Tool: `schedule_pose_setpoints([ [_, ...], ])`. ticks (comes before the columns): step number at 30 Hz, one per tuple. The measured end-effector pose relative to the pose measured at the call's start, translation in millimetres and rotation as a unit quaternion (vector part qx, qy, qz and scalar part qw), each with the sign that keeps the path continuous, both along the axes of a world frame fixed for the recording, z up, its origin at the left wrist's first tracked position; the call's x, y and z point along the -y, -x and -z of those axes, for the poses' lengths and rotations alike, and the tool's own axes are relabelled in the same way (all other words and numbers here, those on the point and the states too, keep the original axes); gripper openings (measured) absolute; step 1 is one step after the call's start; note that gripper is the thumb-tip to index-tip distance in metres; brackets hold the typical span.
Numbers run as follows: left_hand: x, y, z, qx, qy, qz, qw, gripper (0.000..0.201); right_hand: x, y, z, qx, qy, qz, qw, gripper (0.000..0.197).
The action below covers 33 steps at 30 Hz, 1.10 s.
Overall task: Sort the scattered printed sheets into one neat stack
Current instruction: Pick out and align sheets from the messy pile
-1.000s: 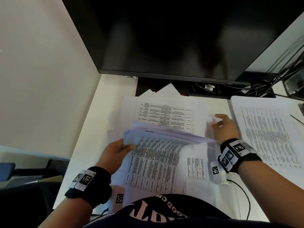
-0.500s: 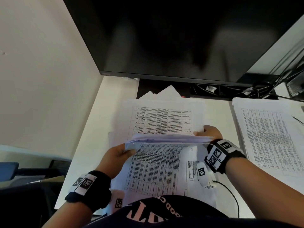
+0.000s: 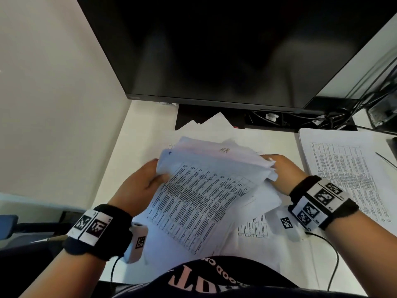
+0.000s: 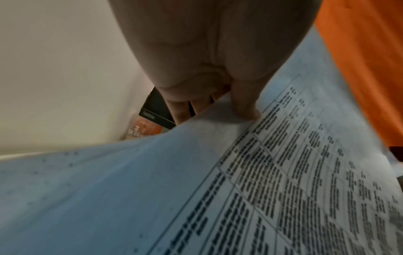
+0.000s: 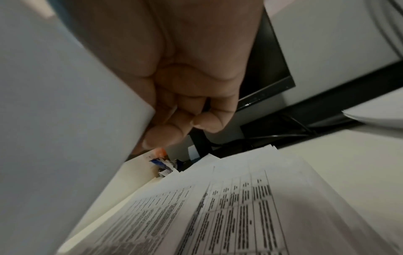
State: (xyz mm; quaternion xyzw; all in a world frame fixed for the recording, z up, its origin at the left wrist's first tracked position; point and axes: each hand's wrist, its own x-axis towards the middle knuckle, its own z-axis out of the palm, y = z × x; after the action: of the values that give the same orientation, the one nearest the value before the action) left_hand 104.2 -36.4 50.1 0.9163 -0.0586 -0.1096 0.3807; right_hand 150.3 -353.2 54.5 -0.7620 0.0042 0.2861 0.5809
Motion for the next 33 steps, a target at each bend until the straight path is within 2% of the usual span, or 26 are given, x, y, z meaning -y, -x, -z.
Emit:
schedule_pose_setpoints([
  [1, 0, 2, 1, -0.028, -0.007, -0.002, 1.0, 0.027, 3, 4, 8, 0.014, 0.055, -0.043, 0.997, 0.05],
  [2, 1, 5, 3, -0.037, -0.018, 0.001, 0.999, 0.027, 8, 5, 6, 0.042, 0.083, -0.006, 0.996, 0.018],
  [3, 2, 8, 6, -0.033, -0.02, 0.007, 0.999, 0.026, 14, 3, 12, 0.044, 0.138, 0.009, 0.989, 0.012],
  [5, 5, 15, 10, -0.012, -0.015, 0.038, 0.999, 0.02, 28, 3, 26, 0.016, 0.137, 0.058, 0.989, 0.009],
  [7, 8, 20, 16, 0.008, -0.007, 0.07, 0.997, 0.015, 37, -2, 39, 0.009, 0.194, 0.152, 0.969, 0.019],
  [8, 8, 22, 20, 0.021, 0.002, 0.075, 0.997, 0.017, 41, -5, 48, -0.024, 0.227, 0.179, 0.957, 0.019],
  [10, 8, 26, 26, 0.044, 0.024, 0.071, 0.996, 0.028, 43, -5, 57, -0.086, 0.263, 0.171, 0.946, 0.017],
  [13, 10, 27, 32, 0.06, 0.039, 0.077, 0.994, 0.044, 40, -7, 71, -0.11, 0.281, 0.191, 0.934, 0.006],
  [15, 13, 25, 37, 0.053, 0.009, 0.088, 0.995, 0.047, 34, -9, 75, -0.096, 0.294, 0.209, 0.928, 0.021],
  [18, 19, 22, 37, 0.033, -0.043, 0.078, 0.995, 0.043, 21, -12, 72, -0.067, 0.312, 0.187, 0.929, 0.028],
  [21, 16, 21, 30, 0.016, -0.001, 0.006, 1.0, 0.042, 15, -15, 73, -0.052, 0.321, 0.198, 0.925, 0.035],
  [24, 9, 22, 22, -0.023, 0.049, -0.082, 0.995, 0.053, 10, -15, 75, -0.05, 0.283, 0.207, 0.935, 0.043],
  [28, -13, 22, 21, -0.033, 0.152, -0.229, 0.961, 0.022, 5, -14, 74, -0.033, 0.304, 0.208, 0.929, 0.041],
  [29, -18, 22, 20, -0.026, 0.157, -0.253, 0.954, 0.024, 6, -14, 73, -0.023, 0.312, 0.215, 0.925, 0.039],
  [30, -25, 22, 22, -0.014, 0.172, -0.278, 0.945, 0.035, 8, -14, 74, -0.021, 0.321, 0.22, 0.921, 0.038],
  [33, -42, 21, 25, 0.011, 0.247, -0.347, 0.905, 0.053, 15, -11, 71, -0.026, 0.33, 0.241, 0.912, 0.042],
])
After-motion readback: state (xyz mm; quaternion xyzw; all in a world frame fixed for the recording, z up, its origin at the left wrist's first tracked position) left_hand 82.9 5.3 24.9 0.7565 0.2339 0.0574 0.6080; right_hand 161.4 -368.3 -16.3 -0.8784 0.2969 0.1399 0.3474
